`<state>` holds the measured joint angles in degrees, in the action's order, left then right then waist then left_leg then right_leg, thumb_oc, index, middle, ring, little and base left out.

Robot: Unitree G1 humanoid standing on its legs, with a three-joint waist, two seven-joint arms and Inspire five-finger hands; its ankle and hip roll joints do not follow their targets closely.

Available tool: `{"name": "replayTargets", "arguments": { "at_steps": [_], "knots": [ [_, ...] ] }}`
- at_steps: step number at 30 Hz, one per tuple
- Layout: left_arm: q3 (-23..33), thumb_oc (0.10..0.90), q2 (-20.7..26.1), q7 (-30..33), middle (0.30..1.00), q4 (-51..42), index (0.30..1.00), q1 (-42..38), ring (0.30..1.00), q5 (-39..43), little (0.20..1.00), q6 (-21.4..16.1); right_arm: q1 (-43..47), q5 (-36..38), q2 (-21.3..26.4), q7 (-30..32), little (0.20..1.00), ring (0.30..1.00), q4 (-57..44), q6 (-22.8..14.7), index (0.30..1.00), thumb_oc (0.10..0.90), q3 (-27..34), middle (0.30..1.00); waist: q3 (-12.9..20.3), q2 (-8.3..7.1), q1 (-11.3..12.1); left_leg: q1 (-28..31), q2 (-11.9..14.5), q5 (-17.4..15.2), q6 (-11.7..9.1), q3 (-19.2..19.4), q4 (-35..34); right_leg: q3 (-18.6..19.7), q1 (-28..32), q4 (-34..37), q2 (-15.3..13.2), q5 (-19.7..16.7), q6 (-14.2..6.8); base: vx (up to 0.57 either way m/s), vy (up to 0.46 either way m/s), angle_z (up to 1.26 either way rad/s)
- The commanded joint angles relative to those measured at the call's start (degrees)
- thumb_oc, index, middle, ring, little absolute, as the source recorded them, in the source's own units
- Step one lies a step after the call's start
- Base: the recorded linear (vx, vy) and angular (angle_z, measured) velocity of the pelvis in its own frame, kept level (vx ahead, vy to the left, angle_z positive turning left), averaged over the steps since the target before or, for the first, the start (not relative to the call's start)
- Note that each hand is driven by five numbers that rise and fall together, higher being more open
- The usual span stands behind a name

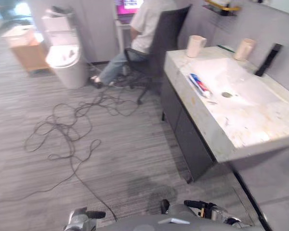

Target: Organize the bathroom.

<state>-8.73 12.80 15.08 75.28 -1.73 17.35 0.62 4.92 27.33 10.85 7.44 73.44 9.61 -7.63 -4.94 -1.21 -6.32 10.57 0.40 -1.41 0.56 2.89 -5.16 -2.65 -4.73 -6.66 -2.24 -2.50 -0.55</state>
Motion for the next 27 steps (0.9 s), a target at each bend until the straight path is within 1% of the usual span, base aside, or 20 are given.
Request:
{"name": "replayTargets", "arguments": {
  "at_steps": [1, 2, 3, 4, 5, 7, 8, 10, 11, 12, 13, 15, 16, 19, 21, 22, 23, 25, 26, 27],
  "knots": [
    [-0.28, 0.8, 0.15, 4.26, 0.9, 0.25, 0.9, -4.07, 0.9, -0.86, 0.9, -2.85, -2.47, -1.98, 2.17, 0.65, 0.9, 0.9, 4.75, 3.08, 0.9, 0.8, -2.43, 0.9, -2.58, 2.49, -2.23, -3.3, -1.26, 1.62, 1.19, 5.54, 1.22, 0.78, 1.85, 1.94, 3.65, -0.37, -2.32, -0.01, 0.032, 0.31],
    [0.0, 0.8, 0.0, 4.36, 0.9, 0.09, 0.9, -4.11, 0.9, -0.42, 0.9, -2.98, -2.48, -2.71, 2.24, 0.47, 0.9, 0.9, 4.88, 3.29, 0.9, 0.8, -2.64, 0.9, -2.68, 2.38, -2.54, -3.85, -1.28, 1.16, 0.9, 6.58, 3.44, 1.09, 2.1, 2.3, 3.72, -0.39, -1.94, 0.0, 0.06, 0.1],
    [0.35, 0.8, -0.17, 5.14, 0.9, -0.3, 0.9, -4.33, 0.9, -0.06, 0.9, -4.22, -2.96, -3.95, 2.52, 0.43, 0.9, 0.9, 5.1, 3.44, 0.9, 0.8, -2.77, 0.9, -3.0, 1.34, -3.03, -7.01, -1.1, 0.6, -0.57, 8.52, 12.72, 2.11, 3.1, 3.5, 2.94, -1.16, -1.31, 0.0, 0.041, 0.04],
    [0.3, 0.8, -0.18, 5.27, 0.9, -0.32, 0.9, -4.41, 0.9, -0.18, 0.9, -4.45, -3.04, -3.84, 2.55, 0.54, 0.9, 0.9, 5.08, 3.41, 0.9, 0.8, -2.85, 0.9, -3.05, 1.23, -3.1, -7.74, -0.9, 0.83, -0.82, 8.49, 14.31, 2.11, 3.19, 3.63, 2.88, -1.28, -1.21, 0.0, 0.04, 0.17],
    [0.08, 0.8, -0.26, 6.76, 0.9, -0.39, 0.9, -5.08, 0.9, -1.29, 0.9, -5.38, -3.24, -3.72, 2.9, 1.0, 0.9, 0.9, 5.12, 3.31, 0.9, 0.8, -3.25, 0.9, -3.61, 0.35, -2.94, -11.47, -0.26, 2.41, -1.69, 8.3, 21.33, 2.15, 3.67, 3.85, 2.18, -1.62, -0.68, 0.0, 0.022, 0.29],
    [-0.08, 0.8, -0.44, 9.1, 0.9, -0.21, 0.9, -6.19, 0.9, -3.15, 0.9, -5.99, -3.11, -2.83, 3.69, 1.63, 0.9, 0.9, 5.27, 3.09, 0.9, 0.8, -3.56, 0.9, -4.37, -0.41, -2.39, -16.63, 0.74, 3.94, -2.16, 6.47, 26.48, 3.04, 4.56, 3.77, 1.95, -1.49, -0.02, 0.05, 0.088, 0.48],
    [-0.16, 0.8, -0.49, 9.51, 0.9, -0.18, 0.9, -6.31, 0.9, -3.14, 0.9, -5.99, -3.07, -2.8, 3.83, 1.69, 0.9, 0.9, 5.26, 3.12, 0.9, 0.8, -3.6, 0.9, -4.53, -0.43, -2.3, -17.36, 0.98, 4.26, -2.26, 6.07, 26.91, 3.15, 4.81, 3.82, 2.02, -1.42, 0.06, 0.13, 0.176, 0.53],
    [0.52, 0.8, -0.27, 10.97, 0.9, 0.13, 0.9, -5.98, 0.9, -3.58, 0.9, -6.21, -2.58, -5.31, 4.34, 0.82, 0.9, 0.9, 5.93, 2.4, 0.9, 0.8, -3.5, 0.9, -4.95, -0.63, -1.75, -17.84, 4.35, 5.46, -2.11, 4.54, 20.81, 5.1, 6.38, 3.72, 2.1, -0.1, -0.13, 0.22, 0.271, 0.2],
    [0.56, 0.8, -0.17, 10.95, 0.9, 0.23, 0.9, -5.7, 0.9, -3.31, 0.9, -6.23, -2.43, -5.6, 4.35, 0.81, 0.9, 0.9, 6.12, 2.09, 0.9, 0.8, -3.57, 0.9, -4.96, -0.64, -1.63, -17.14, 5.02, 5.55, -1.97, 4.03, 18.43, 5.6, 6.75, 3.56, 2.05, 0.4, -0.23, 0.36, 0.433, -0.16],
    [0.53, 0.8, -0.11, 11.78, 0.9, 0.5, 0.9, -4.67, 0.9, -3.43, 0.9, -6.68, -2.04, -5.71, 4.5, 0.76, 0.9, 0.9, 6.42, 1.69, 0.9, 0.8, -3.92, 0.9, -4.7, -0.06, -1.0, -15.65, 7.27, 6.99, -2.5, 1.17, 10.14, 6.99, 7.55, 3.12, 2.3, 1.87, -0.64, 0.37, 0.442, -0.27],
    [0.7, 0.8, -0.1, 11.69, 0.9, 0.6, 0.9, -3.91, 0.9, -3.65, 0.9, -6.93, -1.92, -6.17, 4.75, 0.17, 0.9, 0.9, 6.56, 1.49, 0.9, 0.8, -3.83, 0.9, -4.58, 0.3, -0.58, -15.38, 8.4, 8.34, -3.16, -0.22, 7.51, 7.64, 7.97, 2.91, 2.44, 2.69, -0.85, 0.34, 0.4, -0.25],
    [0.82, 0.8, -0.07, 10.9, 0.9, 0.56, 0.9, -2.99, 0.9, -3.56, 0.9, -7.09, -1.95, -6.96, 5.07, -0.45, 0.9, 0.9, 6.55, 1.21, 0.9, 0.8, -3.42, 0.9, -4.65, 0.5, -0.1, -15.51, 8.98, 9.48, -3.76, -1.24, 6.73, 8.19, 8.76, 2.39, 2.14, 3.97, -1.23, 0.27, 0.378, -0.19],
    [1.03, 0.8, -0.04, 10.61, 0.9, 0.5, 0.9, -2.58, 0.9, -4.19, 0.9, -6.96, -1.52, -6.38, 4.98, 0.42, 0.9, 0.9, 6.15, 1.31, 0.9, 0.8, -3.5, 0.9, -4.22, 0.89, 0.31, -14.38, 8.76, 9.08, -3.66, 0.03, 5.4, 7.2, 8.95, 1.29, 0.93, 4.89, -2.12, 0.33, 0.494, -0.17],
    [0.3, 0.8, 0.18, 10.33, 0.9, 0.68, 0.9, -2.64, 0.9, -4.88, 0.9, -7.27, -0.75, -3.9, 4.64, 1.22, 0.9, 0.9, 5.42, 2.06, 0.9, 0.8, -3.31, 0.9, -3.86, 1.18, 1.25, -14.59, 6.38, 7.51, -2.8, -0.76, 6.39, 5.47, 7.54, -3.85, -1.79, 5.65, -4.14, 0.25, 0.369, -0.09],
    [-0.65, 0.8, 0.54, 9.25, 0.9, 0.38, 0.9, -2.66, 0.9, -4.46, 0.9, -6.47, -0.64, -2.98, 4.1, 1.88, 0.9, 0.9, 5.04, 2.12, 0.9, 0.8, -3.44, 0.9, -3.83, 1.38, 1.22, -14.09, 4.74, 6.85, -1.36, 0.03, 6.18, 4.25, 3.9, -11.78, -3.6, 1.68, -5.13, 0.19, 0.297, 0.06],
    [-0.71, 0.8, 0.59, 8.91, 0.9, 0.35, 0.9, -2.67, 0.9, -4.53, 0.9, -6.37, -0.64, -2.59, 4.03, 1.97, 0.9, 0.9, 4.96, 1.97, 0.9, 0.8, -3.47, 0.9, -3.85, 1.44, 1.19, -13.91, 4.35, 6.63, -1.02, 0.24, 6.1, 4.12, 2.93, -13.78, -3.98, 0.68, -5.23, 0.25, 0.431, 0.14],
    [-1.43, 0.8, 0.63, 8.64, 0.9, 1.1, 0.9, -2.65, 0.9, -4.56, 0.9, -6.68, -0.91, -2.62, 4.24, 1.3, 0.9, 0.9, 4.54, 1.57, 0.9, 0.8, -2.87, 0.9, -4.61, 2.93, 0.93, -12.0, 3.34, 5.65, 0.29, 0.78, 5.57, 3.29, -3.21, -27.84, -5.67, -4.92, -5.03, 0.23, 0.396, 0.12],
    [-1.52, 0.8, 0.96, 9.04, 0.9, 1.44, 0.9, -2.65, 0.9, -4.02, 0.9, -6.16, -1.26, -3.69, 4.42, 0.55, 0.9, 0.9, 4.16, 1.04, 0.9, 0.8, -2.48, 0.9, -5.52, 3.77, 0.6, -10.53, 2.75, 4.73, 1.16, 1.67, 5.76, 3.22, -7.84, -36.1, -6.64, -7.47, -4.89, 0.27, 0.376, 0.13],
    [-0.78, 0.8, 1.27, 8.68, 0.9, 1.69, 0.9, -2.75, 0.9, -4.66, 0.9, -6.01, -1.39, -4.9, 4.35, -0.13, 0.9, 0.9, 4.19, 0.62, 0.9, 0.8, -2.62, 0.9, -6.17, 4.01, 0.06, -9.43, 2.61, 4.24, 1.43, 2.26, 5.88, 3.26, -10.16, -37.49, -6.14, -8.24, -4.96, 0.4, 0.291, 0.06],
    [-0.48, 0.8, 1.71, 9.19, 0.9, 1.89, 0.9, -3.03, 0.9, -4.73, 0.9, -6.34, -1.39, -7.33, 4.13, -1.08, 0.9, 0.9, 4.2, -0.08, 0.9, 0.8, -3.14, 0.9, -6.62, 3.49, -0.69, -7.9, 2.05, 3.51, 1.55, 3.12, 5.53, 2.57, -11.29, -34.79, -4.98, -8.32, -5.46, 0.37, 0.19, -0.02]
  ]
}}
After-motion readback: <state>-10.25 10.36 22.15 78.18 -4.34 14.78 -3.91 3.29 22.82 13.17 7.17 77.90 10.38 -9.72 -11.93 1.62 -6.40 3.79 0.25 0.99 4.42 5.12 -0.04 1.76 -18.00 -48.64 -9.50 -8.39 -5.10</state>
